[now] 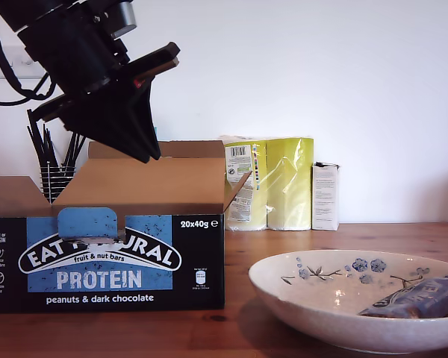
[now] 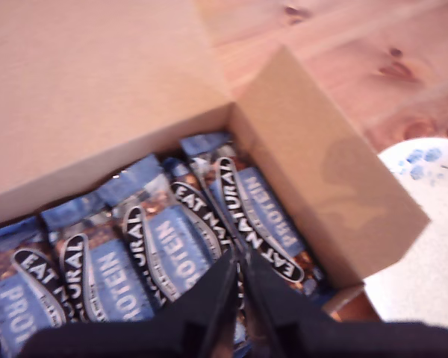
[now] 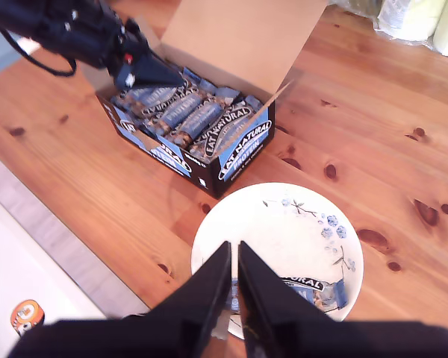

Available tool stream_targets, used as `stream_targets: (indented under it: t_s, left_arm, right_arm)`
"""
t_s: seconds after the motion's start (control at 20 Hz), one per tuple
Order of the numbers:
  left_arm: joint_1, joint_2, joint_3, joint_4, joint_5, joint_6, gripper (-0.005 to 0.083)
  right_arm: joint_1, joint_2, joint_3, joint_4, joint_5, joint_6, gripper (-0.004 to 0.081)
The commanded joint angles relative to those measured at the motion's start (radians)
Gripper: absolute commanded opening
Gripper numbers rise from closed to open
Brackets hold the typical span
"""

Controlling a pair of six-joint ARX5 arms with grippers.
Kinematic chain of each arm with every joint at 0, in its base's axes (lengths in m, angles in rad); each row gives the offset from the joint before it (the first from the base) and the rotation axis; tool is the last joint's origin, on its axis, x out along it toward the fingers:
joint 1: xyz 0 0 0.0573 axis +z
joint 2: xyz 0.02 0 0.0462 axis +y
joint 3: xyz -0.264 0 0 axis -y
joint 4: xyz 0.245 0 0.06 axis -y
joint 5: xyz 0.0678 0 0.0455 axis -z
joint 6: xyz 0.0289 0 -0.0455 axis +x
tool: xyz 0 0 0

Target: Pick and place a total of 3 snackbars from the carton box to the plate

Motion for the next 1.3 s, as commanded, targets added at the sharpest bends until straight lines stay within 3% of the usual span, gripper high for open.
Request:
stream_targets:
  t_s: [0.0, 0.15, 0.6, 0.95, 1.25]
  left_arm:
    - [0.012, 0.031, 0.009, -0.024, 0.01, -0.042, 0.05]
    - [0.04, 0.09, 0.062, -0.075, 0.056, -0.063, 0.0501]
    - [0.052, 0.354, 0.264, -0.238, 0.068, -0.069, 0.05]
    - [0.058, 0.396, 0.286, -0.287, 0.025, -0.061, 0.0499]
    - [0.059, 0.425, 0.286, -0.291, 0.056, -0.062, 0.0498]
  right_arm:
    - [0.004, -0.002, -0.007, 0.006, -0.005, -0.02, -0.0013]
    - [0.004, 0.012, -0.007, 0.008, -0.007, -0.035, -0.0013]
    - [0.004, 0.011, -0.007, 0.006, -0.008, -0.052, -0.0013]
    - [0.004, 0.011, -0.007, 0.005, -0.01, -0.06, -0.0013]
    - [0.004, 0.011, -0.007, 0.006, -0.009, -0.06, -0.0013]
